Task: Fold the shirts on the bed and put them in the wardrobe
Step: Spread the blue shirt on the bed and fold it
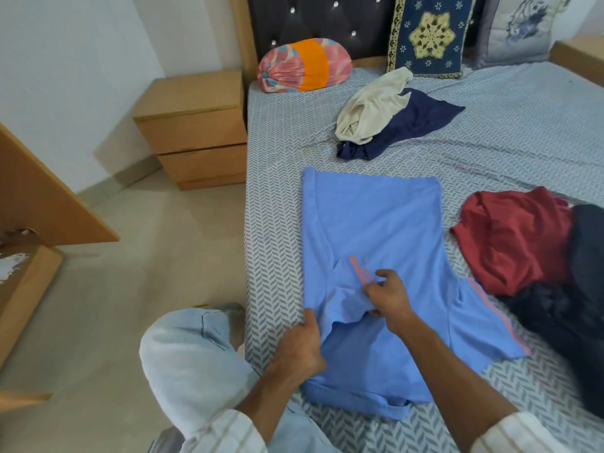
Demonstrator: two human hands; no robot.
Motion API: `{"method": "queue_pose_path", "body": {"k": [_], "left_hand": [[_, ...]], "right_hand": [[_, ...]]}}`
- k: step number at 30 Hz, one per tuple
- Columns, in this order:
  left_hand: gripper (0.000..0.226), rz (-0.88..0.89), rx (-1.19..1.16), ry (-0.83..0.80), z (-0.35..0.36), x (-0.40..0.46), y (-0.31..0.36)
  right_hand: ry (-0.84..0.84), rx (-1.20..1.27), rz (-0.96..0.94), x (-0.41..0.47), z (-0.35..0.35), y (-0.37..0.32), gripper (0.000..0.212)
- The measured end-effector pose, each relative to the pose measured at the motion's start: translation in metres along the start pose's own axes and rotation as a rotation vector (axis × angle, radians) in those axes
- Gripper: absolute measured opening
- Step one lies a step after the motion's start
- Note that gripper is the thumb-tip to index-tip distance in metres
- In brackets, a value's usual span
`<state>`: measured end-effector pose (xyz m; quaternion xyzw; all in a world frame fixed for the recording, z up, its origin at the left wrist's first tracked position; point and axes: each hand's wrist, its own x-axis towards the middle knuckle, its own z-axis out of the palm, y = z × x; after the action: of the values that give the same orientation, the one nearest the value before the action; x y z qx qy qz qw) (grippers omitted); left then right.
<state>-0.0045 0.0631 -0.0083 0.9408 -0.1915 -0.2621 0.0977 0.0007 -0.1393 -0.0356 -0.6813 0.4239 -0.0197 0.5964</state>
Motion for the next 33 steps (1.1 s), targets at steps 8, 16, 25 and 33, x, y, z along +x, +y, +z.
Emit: {"method": "queue_pose_path", "body": {"k": [8, 16, 25, 33], "left_hand": [[0.059, 0.174, 0.211, 0.004, 0.011, -0.016, 0.016], [0.062, 0.228, 0.184, -0.086, 0.011, -0.012, 0.016], [0.016, 0.152, -0.291, 0.089, -0.023, 0.054, 0.001], [0.059, 0.607, 0.025, 0.229, -0.065, 0.173, 0.023]], "right_hand": [[0.000, -0.032, -0.092, 0.002, -0.026, 0.002, 0.019], [0.170, -0.638, -0.235, 0.019, -0.044, 0.006, 0.023], [0.004, -0.997, -0.713, 0.057, 0.015, -0.036, 0.034], [0.071, -0.749, -0.857, 0.086, 0.022, 0.002, 0.021]]}}
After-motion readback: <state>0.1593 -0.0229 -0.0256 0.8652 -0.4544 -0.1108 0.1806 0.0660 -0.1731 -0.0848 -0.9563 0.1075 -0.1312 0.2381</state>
